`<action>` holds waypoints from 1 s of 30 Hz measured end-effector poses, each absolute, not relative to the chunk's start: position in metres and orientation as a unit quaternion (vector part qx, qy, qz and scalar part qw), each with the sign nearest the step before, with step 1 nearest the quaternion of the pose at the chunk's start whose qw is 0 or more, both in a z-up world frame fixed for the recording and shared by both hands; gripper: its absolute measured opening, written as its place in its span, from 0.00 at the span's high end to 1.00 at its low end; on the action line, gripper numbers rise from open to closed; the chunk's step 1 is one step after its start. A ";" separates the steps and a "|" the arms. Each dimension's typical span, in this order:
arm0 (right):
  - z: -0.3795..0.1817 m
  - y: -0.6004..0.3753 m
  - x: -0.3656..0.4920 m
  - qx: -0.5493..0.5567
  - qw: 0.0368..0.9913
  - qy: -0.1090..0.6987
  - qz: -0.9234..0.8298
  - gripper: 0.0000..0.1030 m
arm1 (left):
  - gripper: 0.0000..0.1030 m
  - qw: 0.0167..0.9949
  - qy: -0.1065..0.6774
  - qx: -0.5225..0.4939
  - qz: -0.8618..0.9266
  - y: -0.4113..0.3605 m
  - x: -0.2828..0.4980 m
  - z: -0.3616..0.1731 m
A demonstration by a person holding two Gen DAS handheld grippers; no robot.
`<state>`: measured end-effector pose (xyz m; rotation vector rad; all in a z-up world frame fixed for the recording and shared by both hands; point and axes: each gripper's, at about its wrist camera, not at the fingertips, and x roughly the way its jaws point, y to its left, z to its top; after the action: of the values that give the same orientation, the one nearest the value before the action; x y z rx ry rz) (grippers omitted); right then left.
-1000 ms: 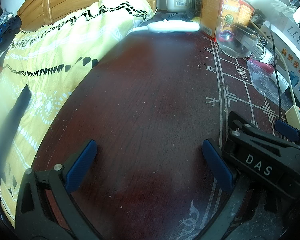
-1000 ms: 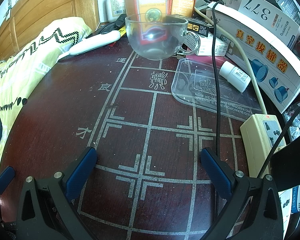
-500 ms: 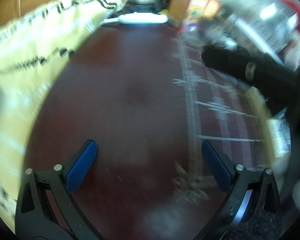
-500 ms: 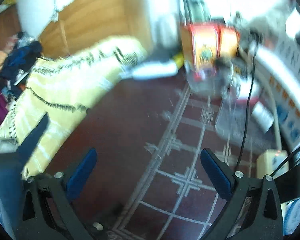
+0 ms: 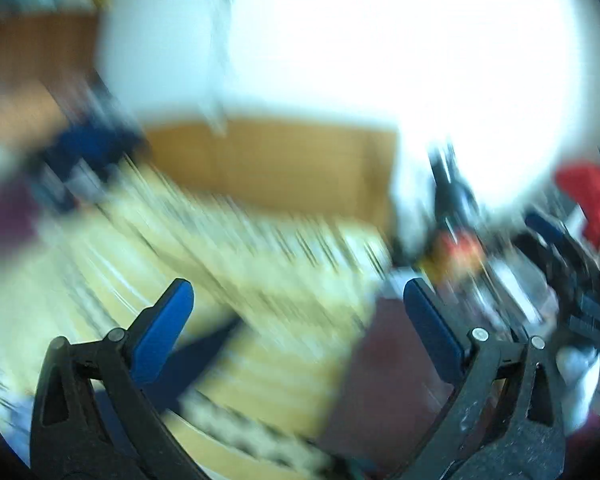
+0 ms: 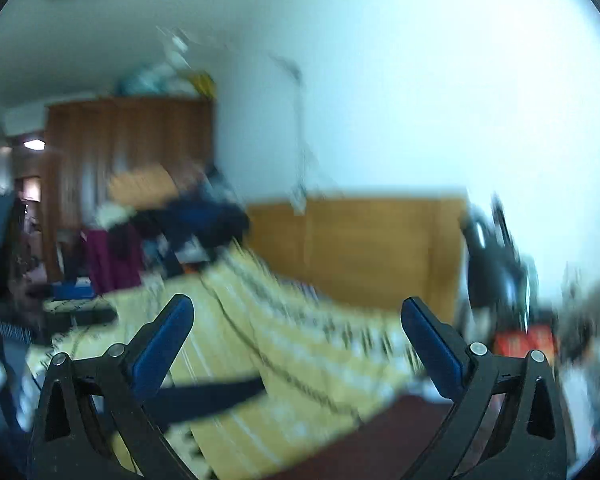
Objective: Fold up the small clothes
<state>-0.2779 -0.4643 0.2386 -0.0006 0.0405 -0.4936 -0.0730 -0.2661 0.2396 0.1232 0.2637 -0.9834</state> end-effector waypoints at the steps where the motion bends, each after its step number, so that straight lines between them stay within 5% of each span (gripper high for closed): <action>1: 0.257 -0.436 -0.285 -0.037 0.973 -0.034 -0.226 0.00 | 0.00 0.888 0.075 0.037 -0.451 -0.238 -0.085 0.259; 5: 0.242 -0.369 -0.294 -0.066 0.984 -0.123 -0.110 0.00 | 0.00 0.919 -0.062 -0.080 -0.382 -0.126 -0.123 0.250; 9: 0.167 -0.341 -0.224 0.036 0.996 0.084 0.015 0.00 | 0.00 0.936 0.038 -0.079 -0.340 -0.068 -0.110 0.180; 13: 0.059 -0.312 -0.169 0.011 0.969 0.246 0.000 0.00 | 0.00 0.967 0.138 -0.029 -0.212 -0.015 -0.094 0.089; 17: -0.001 -0.302 -0.151 -0.028 0.953 0.301 -0.012 0.00 | 0.00 0.971 0.217 -0.023 -0.101 0.044 -0.080 0.024; 21: 0.002 -0.294 -0.143 -0.073 0.961 0.264 -0.027 0.00 | 0.00 0.975 0.218 -0.020 -0.044 0.056 -0.074 0.030; 28: 0.116 -0.230 -0.163 -0.150 0.987 0.020 -0.055 0.00 | 0.00 0.997 0.044 0.011 0.058 0.051 -0.099 0.098; 30: 0.127 -0.223 -0.156 -0.130 0.991 0.026 -0.009 0.00 | 0.00 0.998 0.033 -0.015 0.055 0.061 -0.090 0.095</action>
<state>-0.1564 -0.2231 0.1270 -0.2605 0.0524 -0.0187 -0.0902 0.0612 0.0951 -0.0300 0.0659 0.1097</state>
